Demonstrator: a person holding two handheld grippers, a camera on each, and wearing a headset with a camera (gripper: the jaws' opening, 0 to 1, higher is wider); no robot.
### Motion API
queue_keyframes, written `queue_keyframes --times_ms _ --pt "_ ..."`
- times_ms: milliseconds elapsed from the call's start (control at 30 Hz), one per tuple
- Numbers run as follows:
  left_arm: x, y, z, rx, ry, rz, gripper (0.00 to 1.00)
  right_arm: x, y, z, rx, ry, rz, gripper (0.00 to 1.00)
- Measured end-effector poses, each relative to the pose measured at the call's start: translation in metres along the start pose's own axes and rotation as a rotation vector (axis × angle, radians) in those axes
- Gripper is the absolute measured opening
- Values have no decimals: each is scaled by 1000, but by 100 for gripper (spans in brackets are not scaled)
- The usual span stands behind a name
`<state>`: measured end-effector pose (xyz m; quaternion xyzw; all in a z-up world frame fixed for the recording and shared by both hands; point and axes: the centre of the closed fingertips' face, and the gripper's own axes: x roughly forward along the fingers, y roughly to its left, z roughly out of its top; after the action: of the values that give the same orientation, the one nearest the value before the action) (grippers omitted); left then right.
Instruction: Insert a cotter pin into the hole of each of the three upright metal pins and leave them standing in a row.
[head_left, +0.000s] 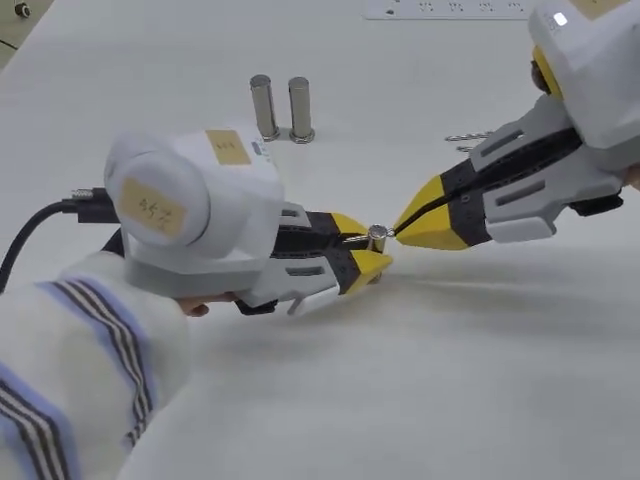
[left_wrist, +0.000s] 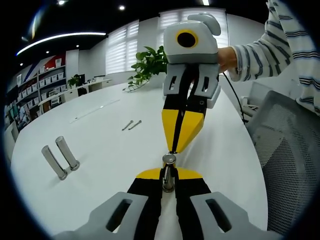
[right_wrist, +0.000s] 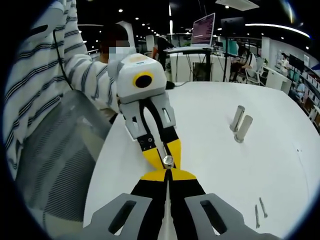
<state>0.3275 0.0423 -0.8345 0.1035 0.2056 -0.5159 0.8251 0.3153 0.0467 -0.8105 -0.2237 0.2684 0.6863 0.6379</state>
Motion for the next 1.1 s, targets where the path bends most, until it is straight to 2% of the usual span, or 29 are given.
queue_keyframes --times_ms 200,333,433,533,733,833,900,967,1033,1100 --pt "2 0 1 3 -1 0 7 -2 -1 -1 3 -5 -14 3" --pt "2 -1 1 1 1 0 7 -8 -4 -1 30 -32 -45 6" --pt "3 -1 2 4 2 1 7 -12 -4 -1 71 -75 -64 8" --pt "3 -1 2 -1 -1 -4 7 -17 -2 7 104 -176 -89 11" --pt "3 -1 2 5 -3 -11 7 -21 2 4 175 -226 -121 29" --pt "1 2 1 0 -6 -9 7 -22 5 3 214 -251 -129 41" --pt "-1 4 0 2 -4 -11 7 -20 7 0 246 -243 -134 51" --pt "-2 6 -1 1 -4 -11 7 -17 11 -3 246 -226 -141 63" --pt "-3 8 -1 0 -3 -14 7 -14 13 -8 271 -202 -139 69" --pt "-4 11 -2 -2 -1 -12 7 -12 18 -5 314 -238 -121 76"
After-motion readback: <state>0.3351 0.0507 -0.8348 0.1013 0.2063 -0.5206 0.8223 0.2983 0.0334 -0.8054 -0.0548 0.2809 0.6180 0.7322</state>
